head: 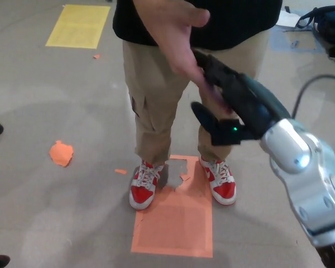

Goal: The robot extends its right arm to grab a person's hand and shakes it

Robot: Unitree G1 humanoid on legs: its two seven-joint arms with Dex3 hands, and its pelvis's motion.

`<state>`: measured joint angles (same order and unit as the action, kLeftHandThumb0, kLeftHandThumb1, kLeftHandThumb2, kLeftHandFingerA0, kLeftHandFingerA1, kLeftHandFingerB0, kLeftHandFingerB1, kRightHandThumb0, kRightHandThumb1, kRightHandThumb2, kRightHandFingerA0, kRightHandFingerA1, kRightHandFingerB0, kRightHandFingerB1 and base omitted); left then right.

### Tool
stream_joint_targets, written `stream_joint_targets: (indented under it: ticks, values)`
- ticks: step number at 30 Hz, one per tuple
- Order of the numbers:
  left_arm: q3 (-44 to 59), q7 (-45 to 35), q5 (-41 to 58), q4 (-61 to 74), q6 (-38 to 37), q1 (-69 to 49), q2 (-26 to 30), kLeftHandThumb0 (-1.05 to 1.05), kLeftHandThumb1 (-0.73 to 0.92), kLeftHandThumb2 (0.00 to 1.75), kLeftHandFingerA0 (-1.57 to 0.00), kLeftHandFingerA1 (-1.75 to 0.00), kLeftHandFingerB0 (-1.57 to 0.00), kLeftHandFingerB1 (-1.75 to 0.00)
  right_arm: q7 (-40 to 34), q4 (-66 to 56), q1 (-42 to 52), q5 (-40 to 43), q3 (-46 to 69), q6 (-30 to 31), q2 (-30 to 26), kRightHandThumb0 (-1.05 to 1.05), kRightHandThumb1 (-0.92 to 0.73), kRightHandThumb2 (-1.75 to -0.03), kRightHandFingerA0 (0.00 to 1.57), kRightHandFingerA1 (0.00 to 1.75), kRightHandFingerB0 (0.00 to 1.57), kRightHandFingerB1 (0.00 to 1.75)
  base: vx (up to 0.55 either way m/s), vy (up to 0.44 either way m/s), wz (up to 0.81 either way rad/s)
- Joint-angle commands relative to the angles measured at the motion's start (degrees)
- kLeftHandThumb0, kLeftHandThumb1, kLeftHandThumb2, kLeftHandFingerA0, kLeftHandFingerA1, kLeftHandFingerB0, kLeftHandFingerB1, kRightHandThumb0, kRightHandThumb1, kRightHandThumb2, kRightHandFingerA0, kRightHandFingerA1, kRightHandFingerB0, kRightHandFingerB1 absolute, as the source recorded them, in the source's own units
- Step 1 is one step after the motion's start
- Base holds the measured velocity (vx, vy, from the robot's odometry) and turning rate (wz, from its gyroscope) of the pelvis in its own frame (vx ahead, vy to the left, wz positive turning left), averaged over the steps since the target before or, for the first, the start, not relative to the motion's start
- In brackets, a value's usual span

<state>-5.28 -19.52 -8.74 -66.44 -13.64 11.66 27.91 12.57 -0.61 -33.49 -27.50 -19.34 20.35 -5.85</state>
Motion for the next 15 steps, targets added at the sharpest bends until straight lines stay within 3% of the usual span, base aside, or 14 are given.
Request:
stream_joint_targets:
  ticks: [1,6,10,15]
  values:
    - [-0.85,0.44,-2.00,-0.48,-1.17,0.70,2.09,-0.77,0.76,1.04,-0.05,-0.32,-0.05,-0.27,3.17,5.63,-8.47,-2.23,-1.30,11.77,2.30,-0.92,-0.78,-1.14,0.00,0.26,0.00,0.08,0.00,0.000,0.00]
    - [-1.48,0.61,-2.34,-0.34,-1.54,0.88,2.74,-0.80,0.77,1.06,-0.06,-0.32,-0.06,-0.26,1.49,17.43,-14.00,-0.33,-0.60,9.30,3.85,-0.96,-0.76,-1.14,0.01,0.24,0.00,0.06,0.00,0.000,0.00]
    - [-0.77,-0.66,-1.24,-0.56,-0.91,1.57,2.82,-0.86,0.80,1.08,-0.05,-0.23,-0.05,-0.19,0.43,30.53,-21.44,-0.26,-0.74,7.39,4.71,-0.97,-0.76,-1.14,0.00,0.24,0.00,0.06,0.00,0.000,0.00]
    - [0.28,-2.85,0.06,-0.15,-2.07,0.84,3.04,-0.78,0.79,1.07,-0.01,-0.23,-0.01,-0.21,-0.65,43.48,-26.64,-1.14,-1.94,5.39,5.20,-0.93,-0.75,-1.13,0.00,0.28,0.00,0.10,0.00,0.000,0.00]
